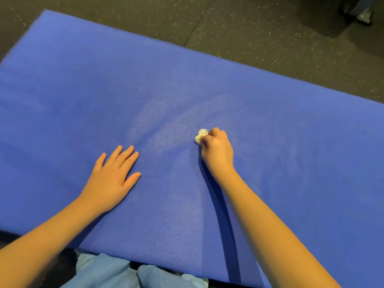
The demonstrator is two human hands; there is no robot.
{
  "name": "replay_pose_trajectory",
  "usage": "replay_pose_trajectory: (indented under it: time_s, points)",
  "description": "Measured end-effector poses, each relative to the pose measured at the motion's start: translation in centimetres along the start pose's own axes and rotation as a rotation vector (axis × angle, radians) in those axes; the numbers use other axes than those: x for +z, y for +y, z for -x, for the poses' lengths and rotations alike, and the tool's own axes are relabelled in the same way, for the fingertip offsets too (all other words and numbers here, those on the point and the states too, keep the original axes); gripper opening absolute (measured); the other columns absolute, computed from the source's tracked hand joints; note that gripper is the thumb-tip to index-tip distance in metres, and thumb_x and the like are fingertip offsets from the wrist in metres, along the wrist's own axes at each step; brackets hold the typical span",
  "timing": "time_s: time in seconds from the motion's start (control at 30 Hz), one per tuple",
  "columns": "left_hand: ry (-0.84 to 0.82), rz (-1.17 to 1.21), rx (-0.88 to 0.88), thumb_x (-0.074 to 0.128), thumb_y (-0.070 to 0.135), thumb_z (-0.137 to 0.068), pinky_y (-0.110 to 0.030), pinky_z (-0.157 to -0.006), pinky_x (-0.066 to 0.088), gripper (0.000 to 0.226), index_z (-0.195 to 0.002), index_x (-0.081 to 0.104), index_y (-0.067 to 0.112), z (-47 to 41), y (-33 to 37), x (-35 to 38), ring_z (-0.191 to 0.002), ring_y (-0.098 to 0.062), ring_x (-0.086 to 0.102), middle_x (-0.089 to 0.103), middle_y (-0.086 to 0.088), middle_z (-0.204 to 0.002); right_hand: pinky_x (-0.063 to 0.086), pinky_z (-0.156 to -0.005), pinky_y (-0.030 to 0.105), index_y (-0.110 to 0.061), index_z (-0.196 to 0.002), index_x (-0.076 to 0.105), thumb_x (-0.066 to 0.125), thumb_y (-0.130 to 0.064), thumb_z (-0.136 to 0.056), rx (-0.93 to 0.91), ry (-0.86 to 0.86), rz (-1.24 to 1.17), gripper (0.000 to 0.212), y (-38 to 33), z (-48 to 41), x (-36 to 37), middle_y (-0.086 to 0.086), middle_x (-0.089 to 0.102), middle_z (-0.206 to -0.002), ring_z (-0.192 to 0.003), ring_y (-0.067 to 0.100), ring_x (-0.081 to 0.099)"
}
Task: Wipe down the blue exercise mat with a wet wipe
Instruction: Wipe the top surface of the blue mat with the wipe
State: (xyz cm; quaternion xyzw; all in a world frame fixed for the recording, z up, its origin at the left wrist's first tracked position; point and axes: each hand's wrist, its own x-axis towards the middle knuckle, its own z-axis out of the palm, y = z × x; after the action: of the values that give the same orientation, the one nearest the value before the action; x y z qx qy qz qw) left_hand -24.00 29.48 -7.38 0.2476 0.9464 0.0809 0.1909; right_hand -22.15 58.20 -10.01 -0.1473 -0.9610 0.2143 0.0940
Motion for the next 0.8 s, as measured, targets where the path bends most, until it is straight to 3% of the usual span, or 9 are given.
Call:
replay_pose_trajectory:
  time_s: [0.1,0.23,0.3,0.37,0.47,0.57,0.67,0.73,0.8]
  points:
    - [-0.011,-0.002,-0.001,0.004,0.065,-0.082,-0.043,-0.119,0.002,0.086,-0.151,0.028,0.021,-0.1,0.2,-0.2,-0.148,-0.017,0.007,0.017,0.007,-0.159,0.041,-0.050,0.031,-0.002,-0.073,0.069,0.066,0.002,-0.079,0.103,0.020,-0.131,0.008,-1.5,0.3,0.8,0.015,0.056,-0.074,-0.065,0.037,0.057]
    - [-0.007,-0.028,0.027,0.016,0.063,-0.084,-0.051,-0.116,0.017,0.082,-0.145,0.042,0.015,-0.7,-0.2,-0.4,-0.144,-0.026,0.023,0.034,-0.001,-0.153,0.041,-0.051,0.027,-0.007,-0.081,0.070,0.066,-0.004,-0.082,-0.291,-0.212,-0.185,0.004,-3.0,2.0,0.4,0.012,0.056,-0.076,-0.066,0.032,0.056]
    - [0.008,-0.014,0.042,0.023,0.062,-0.085,-0.053,-0.111,0.026,0.078,-0.137,0.052,0.011,-1.3,-0.4,-0.6,-0.138,-0.031,0.035,0.045,-0.005,-0.145,0.037,-0.053,0.029,-0.004,-0.084,0.068,0.063,-0.008,-0.088,-0.323,-0.296,-0.087,0.008,-1.9,0.5,0.0,0.014,0.055,-0.082,-0.073,0.033,0.055]
    - [0.031,0.013,0.059,0.025,0.060,-0.086,-0.051,-0.111,0.026,0.076,-0.134,0.053,0.008,-2.3,0.0,-0.9,-0.136,-0.031,0.038,0.047,-0.006,-0.142,0.036,-0.054,0.032,-0.001,-0.086,0.067,0.060,-0.008,-0.089,-0.187,-0.215,0.014,0.010,-0.3,-1.6,0.3,0.016,0.053,-0.084,-0.077,0.036,0.054]
    - [0.014,-0.001,0.090,0.014,0.060,-0.085,-0.045,-0.118,0.008,0.081,-0.147,0.036,0.013,-3.3,1.1,-0.5,-0.147,-0.020,0.016,0.026,0.001,-0.157,0.034,-0.052,0.031,0.001,-0.078,0.066,0.061,-0.002,-0.083,0.109,0.005,-0.033,0.008,0.2,-3.0,0.7,0.019,0.054,-0.077,-0.068,0.039,0.054]
    - [0.006,0.004,0.078,0.011,0.057,-0.086,-0.044,-0.119,0.003,0.079,-0.150,0.032,0.014,-3.3,1.6,0.5,-0.148,-0.018,0.009,0.021,0.003,-0.158,0.038,-0.051,0.027,-0.005,-0.076,0.067,0.067,0.003,-0.075,-0.106,-0.034,-0.157,0.008,-1.9,-1.0,1.5,0.015,0.056,-0.074,-0.062,0.033,0.055]
    - [0.025,-0.009,0.095,0.021,0.053,-0.089,-0.051,-0.116,0.014,0.073,-0.143,0.043,0.009,-3.6,1.2,0.6,-0.144,-0.025,0.023,0.035,-0.003,-0.153,0.040,-0.048,0.028,-0.005,-0.078,0.067,0.072,-0.002,-0.078,-0.345,-0.240,-0.130,0.006,-1.6,-0.7,1.0,0.013,0.055,-0.074,-0.064,0.033,0.056]
    - [0.011,-0.033,0.131,0.027,0.052,-0.089,-0.054,-0.112,0.024,0.070,-0.137,0.050,0.006,-4.2,1.0,0.3,-0.139,-0.031,0.032,0.044,-0.008,-0.146,0.036,-0.046,0.029,-0.003,-0.078,0.066,0.069,-0.002,-0.080,-0.299,-0.208,-0.053,0.004,-0.2,-2.8,1.1,0.014,0.054,-0.075,-0.066,0.035,0.055]
    - [0.005,-0.048,0.156,0.028,0.053,-0.089,-0.054,-0.112,0.025,0.071,-0.136,0.051,0.005,-5.2,0.7,-0.2,-0.139,-0.030,0.032,0.045,-0.008,-0.145,0.031,-0.050,0.029,-0.001,-0.078,0.065,0.063,0.005,-0.078,-0.102,-0.058,-0.039,0.006,0.9,-5.1,1.5,0.017,0.055,-0.077,-0.066,0.035,0.053]
